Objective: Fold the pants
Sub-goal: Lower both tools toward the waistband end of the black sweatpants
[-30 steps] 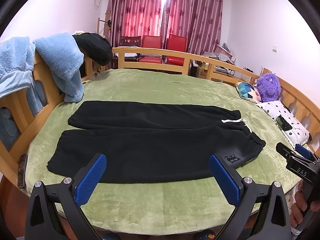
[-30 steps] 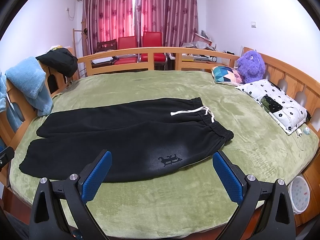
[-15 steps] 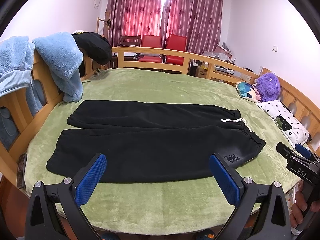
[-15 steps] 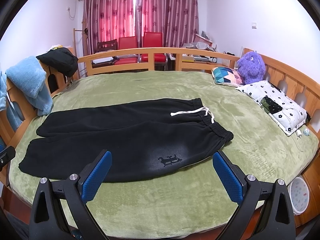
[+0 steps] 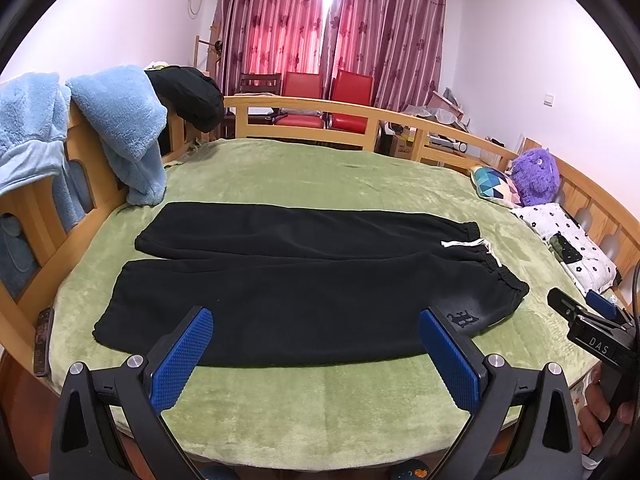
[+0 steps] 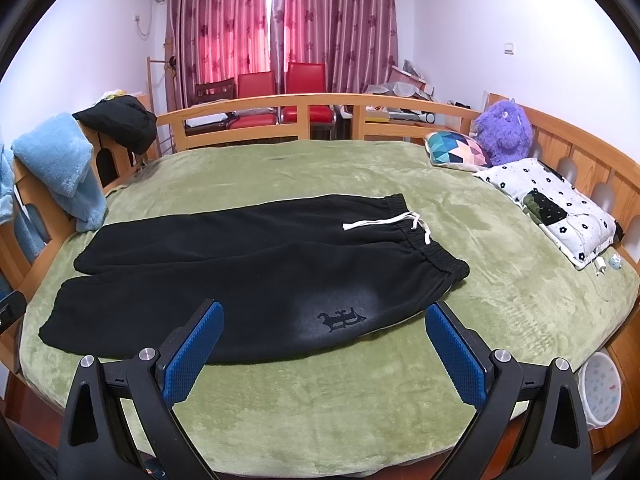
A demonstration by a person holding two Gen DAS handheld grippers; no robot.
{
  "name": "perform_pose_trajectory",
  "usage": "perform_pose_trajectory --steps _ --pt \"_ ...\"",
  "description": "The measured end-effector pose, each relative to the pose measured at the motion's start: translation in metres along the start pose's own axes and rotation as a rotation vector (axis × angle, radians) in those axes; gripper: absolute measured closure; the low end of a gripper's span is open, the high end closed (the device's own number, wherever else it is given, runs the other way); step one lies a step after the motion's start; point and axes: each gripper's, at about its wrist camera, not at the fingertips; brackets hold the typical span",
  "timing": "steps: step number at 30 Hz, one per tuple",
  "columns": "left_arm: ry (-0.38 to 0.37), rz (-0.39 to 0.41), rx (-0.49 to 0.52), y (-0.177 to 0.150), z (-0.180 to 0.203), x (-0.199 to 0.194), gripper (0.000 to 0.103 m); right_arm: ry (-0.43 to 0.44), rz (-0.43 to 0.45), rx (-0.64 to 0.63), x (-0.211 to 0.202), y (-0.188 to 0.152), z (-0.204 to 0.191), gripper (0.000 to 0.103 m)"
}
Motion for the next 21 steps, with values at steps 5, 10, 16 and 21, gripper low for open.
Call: perform_pose_trajectory --steps 5,10,16,21 --pt "-0.012 0.002 -0.007 0.000 -0.001 0.000 0.000 -0.013 -0.003 -0.016 0.004 -0.002 -0.002 0.003" --pt "-0.021 -0.003 -0.015 -0.003 -0.003 0.005 0.000 0.004 0.046 -0.013 0.003 -0.007 -0.003 0.001" --pt "-0.013 -0.040 -0.072 -0.006 -0.016 0.031 0.000 0.118 0.098 0.007 0.012 -0.011 0.005 0.001" --pt "0.021 -0.073 -0.099 -0.014 -0.027 0.062 0.000 0.080 0.015 0.034 0.047 -0.021 0.026 0.001"
Point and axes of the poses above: each gripper's, at about its wrist camera, not at the fingertips, and x roughly the way its jaws point, z to its right, y to its top, and after that the axes turned 12 degrees about y, right-handed
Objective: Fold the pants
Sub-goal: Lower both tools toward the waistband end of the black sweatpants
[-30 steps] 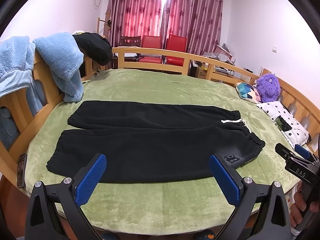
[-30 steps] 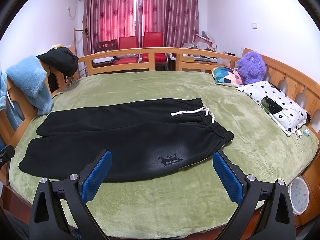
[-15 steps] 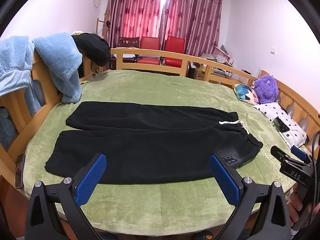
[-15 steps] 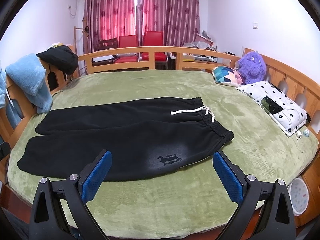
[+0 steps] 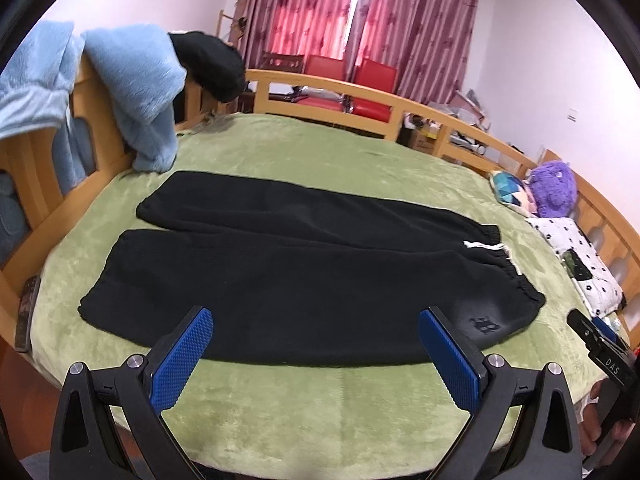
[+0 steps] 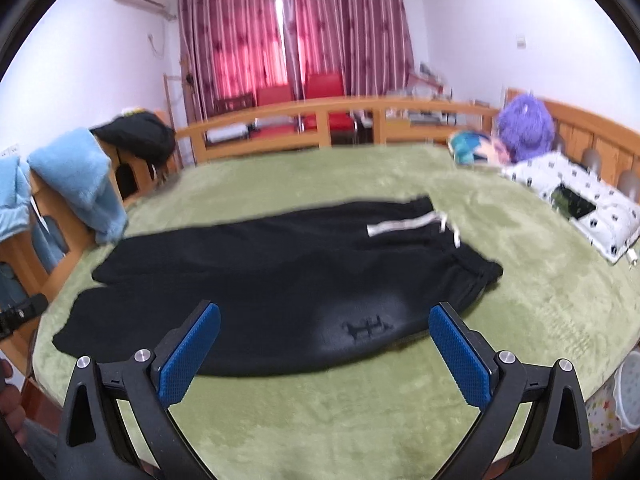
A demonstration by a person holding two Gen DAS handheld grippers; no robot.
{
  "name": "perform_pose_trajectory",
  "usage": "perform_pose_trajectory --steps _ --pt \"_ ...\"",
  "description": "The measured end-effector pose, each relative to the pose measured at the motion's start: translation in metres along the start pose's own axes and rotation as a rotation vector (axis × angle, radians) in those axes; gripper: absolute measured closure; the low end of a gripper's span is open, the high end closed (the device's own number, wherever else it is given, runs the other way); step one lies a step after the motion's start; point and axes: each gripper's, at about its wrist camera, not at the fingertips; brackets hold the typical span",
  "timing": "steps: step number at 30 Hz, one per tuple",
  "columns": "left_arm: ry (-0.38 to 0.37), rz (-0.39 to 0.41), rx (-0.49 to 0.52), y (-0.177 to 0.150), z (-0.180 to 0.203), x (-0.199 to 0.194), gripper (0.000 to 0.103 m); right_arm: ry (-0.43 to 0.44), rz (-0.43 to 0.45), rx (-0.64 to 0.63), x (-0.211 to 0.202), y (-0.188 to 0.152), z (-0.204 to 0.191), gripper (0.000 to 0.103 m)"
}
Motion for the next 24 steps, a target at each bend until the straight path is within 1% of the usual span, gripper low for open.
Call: perform_pose_trajectory --steps 2,5,7,8,10,13,14,15,17,20,22,24 --pt "0.016 -0.006 -0.003 -0.005 -0.006 0.013 0.000 -0.039 -0.029 0.003 0.013 -0.006 0.011 0.001" --pt "0.024 -0.014 -0.001 -0.010 -0.018 0.036 0.000 -0.064 -0.117 0.005 0.035 -0.015 0.029 0.003" --pt "0.034 -0.027 0.004 -0.013 -0.025 0.050 0.000 -0.079 -0.148 -0.014 0.042 -0.018 0.038 0.004" --pt "0.060 -0.041 0.007 -0.015 -0.030 0.058 0.000 -0.093 -0.145 -0.025 0.044 -0.020 0.041 0.005" --pt "0.076 -0.047 0.016 -0.018 -0.038 0.068 0.002 -0.116 -0.113 -0.017 0.044 -0.025 0.050 0.006" --pt "0.115 -0.077 0.012 -0.023 -0.053 0.085 0.002 -0.113 -0.076 0.052 0.055 -0.031 0.069 0.006" --pt "0.117 -0.092 -0.010 -0.026 -0.061 0.091 0.002 -0.108 -0.074 0.071 0.059 -0.033 0.074 0.009" --pt "0.114 -0.101 -0.039 -0.029 -0.071 0.097 0.003 -0.106 -0.078 0.090 0.067 -0.035 0.080 0.016" --pt "0.111 -0.133 -0.094 -0.035 -0.086 0.109 0.004 -0.129 -0.102 0.119 0.085 -0.039 0.091 0.024" --pt "0.082 -0.181 -0.162 -0.047 -0.102 0.128 0.006 -0.136 -0.133 0.148 0.107 -0.043 0.106 0.029" --pt "0.066 -0.212 -0.193 -0.054 -0.109 0.140 0.007 -0.127 -0.141 0.177 0.118 -0.048 0.117 0.029" --pt "0.042 -0.228 -0.227 -0.061 -0.114 0.150 0.007 -0.136 -0.144 0.211 0.127 -0.051 0.131 0.029"
Point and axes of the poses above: each gripper's, at about its wrist camera, not at the fingertips, and x roughly the way its jaws point, z to its right, y to its top, and after that the axes turned 12 degrees about y, right-handed
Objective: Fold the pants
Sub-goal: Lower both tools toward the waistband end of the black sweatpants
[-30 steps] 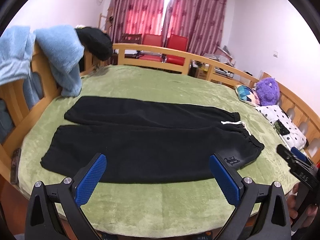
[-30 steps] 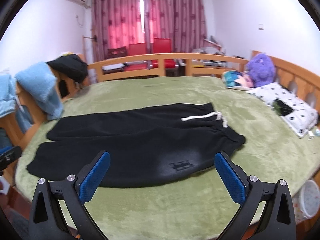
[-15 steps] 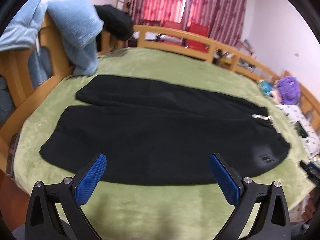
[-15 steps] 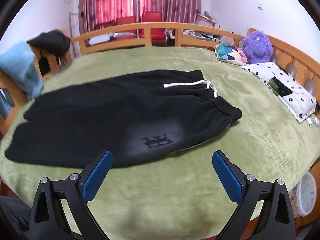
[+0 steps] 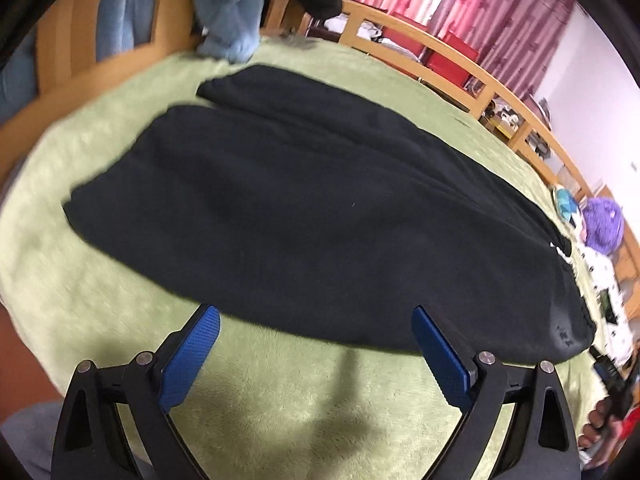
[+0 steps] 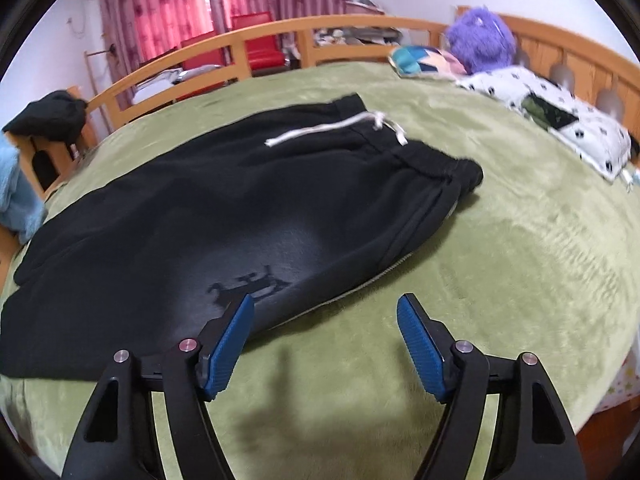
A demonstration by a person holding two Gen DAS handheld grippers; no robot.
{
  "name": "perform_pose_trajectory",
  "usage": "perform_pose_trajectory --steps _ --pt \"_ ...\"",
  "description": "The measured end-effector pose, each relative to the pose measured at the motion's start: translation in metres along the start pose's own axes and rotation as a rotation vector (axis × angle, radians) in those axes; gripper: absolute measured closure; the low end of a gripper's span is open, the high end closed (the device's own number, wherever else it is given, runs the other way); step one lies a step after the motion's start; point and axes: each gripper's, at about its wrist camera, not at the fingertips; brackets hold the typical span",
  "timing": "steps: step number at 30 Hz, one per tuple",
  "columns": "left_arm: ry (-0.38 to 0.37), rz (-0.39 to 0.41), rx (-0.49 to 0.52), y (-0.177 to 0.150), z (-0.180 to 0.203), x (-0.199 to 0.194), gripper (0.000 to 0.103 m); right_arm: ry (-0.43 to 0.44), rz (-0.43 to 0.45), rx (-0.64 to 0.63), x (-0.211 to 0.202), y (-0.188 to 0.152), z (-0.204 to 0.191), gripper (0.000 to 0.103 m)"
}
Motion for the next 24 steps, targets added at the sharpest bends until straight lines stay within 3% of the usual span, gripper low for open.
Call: perform_pose_trajectory --steps 5,8,13,16,19,20,21,22,23,24 --pt "-0.030 -0.044 -0.088 -0.006 -0.010 0.030 0.007 0.027 -0.042 0.128 0.026 0.005 0.031 0.028" --pt "-0.021 -0.018 -0.108 -0.004 -0.009 0.039 0.007 0.079 -0.033 0.185 0.035 0.009 0.040 0.028" --pt "-0.011 0.014 -0.127 0.004 -0.001 0.051 0.007 0.085 -0.055 0.188 0.066 0.029 0.040 0.027" --pt "-0.007 0.027 -0.150 0.012 0.004 0.057 0.017 0.092 -0.059 0.197 0.083 0.040 0.041 0.025" --pt "-0.001 0.013 -0.141 0.019 0.007 0.063 0.034 0.086 -0.052 0.209 0.097 0.050 0.041 0.026" --pt "0.012 0.013 -0.141 0.021 0.007 0.065 0.044 0.075 -0.040 0.210 0.098 0.052 0.041 0.034" --pt "0.025 0.011 -0.140 0.022 0.007 0.066 0.054 0.045 -0.027 0.202 0.099 0.053 0.040 0.054" --pt "0.032 0.011 -0.140 0.023 0.006 0.067 0.060 0.019 -0.018 0.193 0.099 0.053 0.041 0.066" --pt "0.040 0.010 -0.142 0.023 0.005 0.065 0.076 0.030 -0.002 0.195 0.096 0.053 0.044 0.081" --pt "0.045 0.007 -0.145 0.023 0.001 0.064 0.089 0.061 0.015 0.213 0.091 0.052 0.050 0.088"
Point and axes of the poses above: each gripper's, at about its wrist camera, not at the fingertips, and x roughly the way its jaws point, z to its right, y to its top, and after that the axes turned 12 degrees about y, right-handed
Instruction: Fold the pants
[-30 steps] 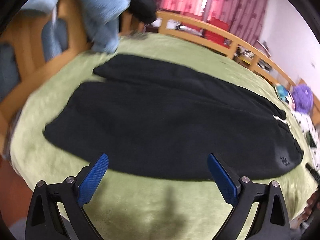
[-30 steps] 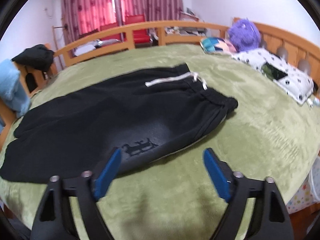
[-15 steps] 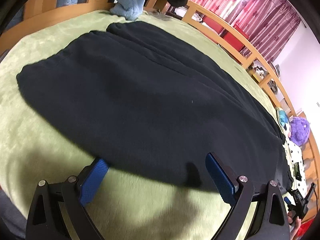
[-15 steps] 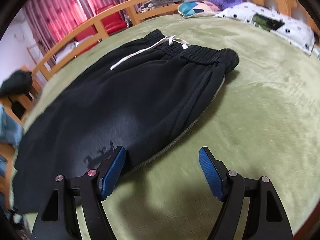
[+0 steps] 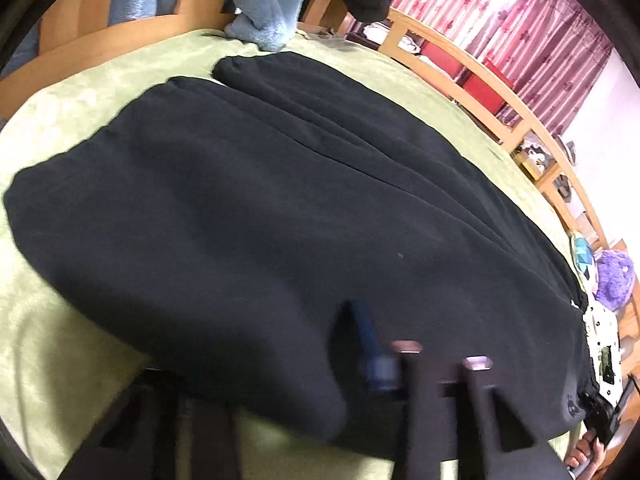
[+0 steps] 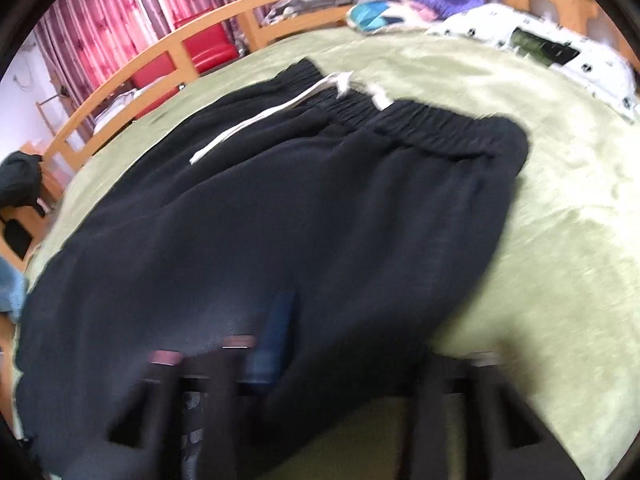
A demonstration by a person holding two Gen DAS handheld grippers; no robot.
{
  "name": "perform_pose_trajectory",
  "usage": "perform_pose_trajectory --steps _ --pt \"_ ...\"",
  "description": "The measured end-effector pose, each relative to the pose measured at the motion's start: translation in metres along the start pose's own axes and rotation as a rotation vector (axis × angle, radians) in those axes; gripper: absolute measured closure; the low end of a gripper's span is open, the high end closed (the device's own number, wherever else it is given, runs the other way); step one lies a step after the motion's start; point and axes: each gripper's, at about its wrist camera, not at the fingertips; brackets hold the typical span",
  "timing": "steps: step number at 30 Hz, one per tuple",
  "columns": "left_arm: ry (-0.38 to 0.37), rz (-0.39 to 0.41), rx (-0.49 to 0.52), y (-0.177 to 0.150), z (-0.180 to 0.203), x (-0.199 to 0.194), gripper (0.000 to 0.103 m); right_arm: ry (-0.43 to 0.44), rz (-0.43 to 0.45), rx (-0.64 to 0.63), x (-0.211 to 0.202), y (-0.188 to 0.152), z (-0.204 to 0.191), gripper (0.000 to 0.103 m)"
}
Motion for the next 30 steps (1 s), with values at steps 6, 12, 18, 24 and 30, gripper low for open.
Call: perform_pose_trajectory --steps 6,12,18,24,30 --pt "-0.107 -0.009 0.021 -0.005 -0.008 -0.023 0.095 -0.016 0.077 0.033 -0.049 -0.015 0.013 0.093" --pt "-0.123 0.034 0.132 -0.022 -0.001 -0.061 0.095 -0.036 0.086 0.045 -0.104 -0.038 0.033 0.093" --pt "-0.151 -0.005 0.180 -0.045 -0.015 -0.077 0.095 -0.072 0.103 0.005 -0.156 -0.064 0.049 0.094" --pt "-0.141 -0.059 0.169 -0.057 -0.023 -0.072 0.092 -0.039 0.021 0.045 -0.164 -0.078 0.067 0.091" --pt "-0.096 -0.108 0.063 -0.062 -0.044 -0.062 0.081 0.018 -0.054 0.073 -0.156 -0.085 0.069 0.063"
Point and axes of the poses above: each gripper's, at about its wrist camera, not at the fingertips, and x roughly the way its jaws point, z to its right, y to its top, and after that the axes turned 12 degrees about y, right-handed
